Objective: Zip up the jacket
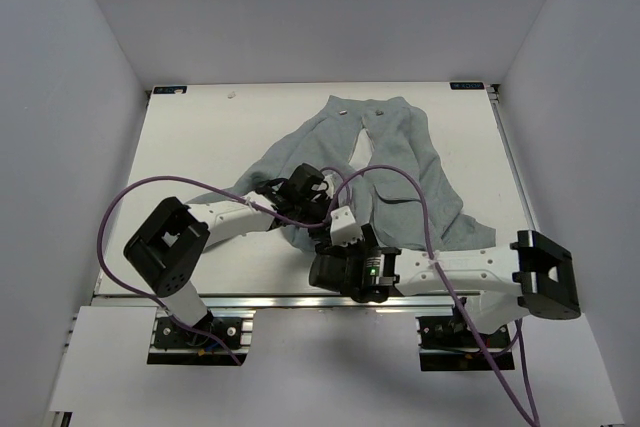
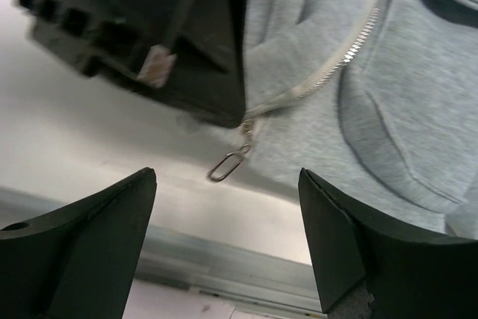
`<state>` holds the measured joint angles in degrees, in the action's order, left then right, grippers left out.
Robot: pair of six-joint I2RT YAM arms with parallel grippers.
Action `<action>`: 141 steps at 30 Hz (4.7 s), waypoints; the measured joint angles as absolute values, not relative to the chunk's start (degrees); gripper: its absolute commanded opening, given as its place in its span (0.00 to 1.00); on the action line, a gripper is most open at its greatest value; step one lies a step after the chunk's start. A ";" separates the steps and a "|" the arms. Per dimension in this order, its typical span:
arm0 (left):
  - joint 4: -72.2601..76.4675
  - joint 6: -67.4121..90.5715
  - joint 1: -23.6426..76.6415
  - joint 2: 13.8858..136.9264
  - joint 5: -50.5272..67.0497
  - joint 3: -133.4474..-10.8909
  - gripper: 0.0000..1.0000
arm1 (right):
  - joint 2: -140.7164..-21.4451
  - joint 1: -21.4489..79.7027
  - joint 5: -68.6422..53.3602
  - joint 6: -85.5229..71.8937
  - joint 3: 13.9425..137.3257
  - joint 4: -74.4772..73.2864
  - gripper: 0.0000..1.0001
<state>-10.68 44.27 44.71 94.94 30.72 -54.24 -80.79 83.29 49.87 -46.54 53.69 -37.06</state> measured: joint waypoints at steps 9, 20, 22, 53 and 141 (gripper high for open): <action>-10.26 45.43 44.71 94.74 30.65 -53.60 0.00 | -85.78 83.26 53.91 -48.03 54.33 -38.41 0.74; -10.26 45.76 44.71 94.21 30.63 -53.17 0.00 | -88.01 83.26 54.11 -47.31 54.30 -34.98 0.65; -10.28 45.76 44.71 94.21 30.63 -53.17 0.00 | -88.88 83.22 54.26 -47.42 54.30 -34.83 0.65; -11.42 45.69 44.71 94.19 30.13 -53.17 0.00 | -88.73 83.13 54.87 -52.07 54.33 -39.92 0.00; -23.09 3.14 68.82 78.30 -25.93 -63.13 0.91 | -64.97 43.11 -7.07 -10.37 59.51 -29.10 0.00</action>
<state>-23.09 3.14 68.82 78.30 -25.93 -63.13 -64.97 43.11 -7.07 -10.37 59.51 -29.10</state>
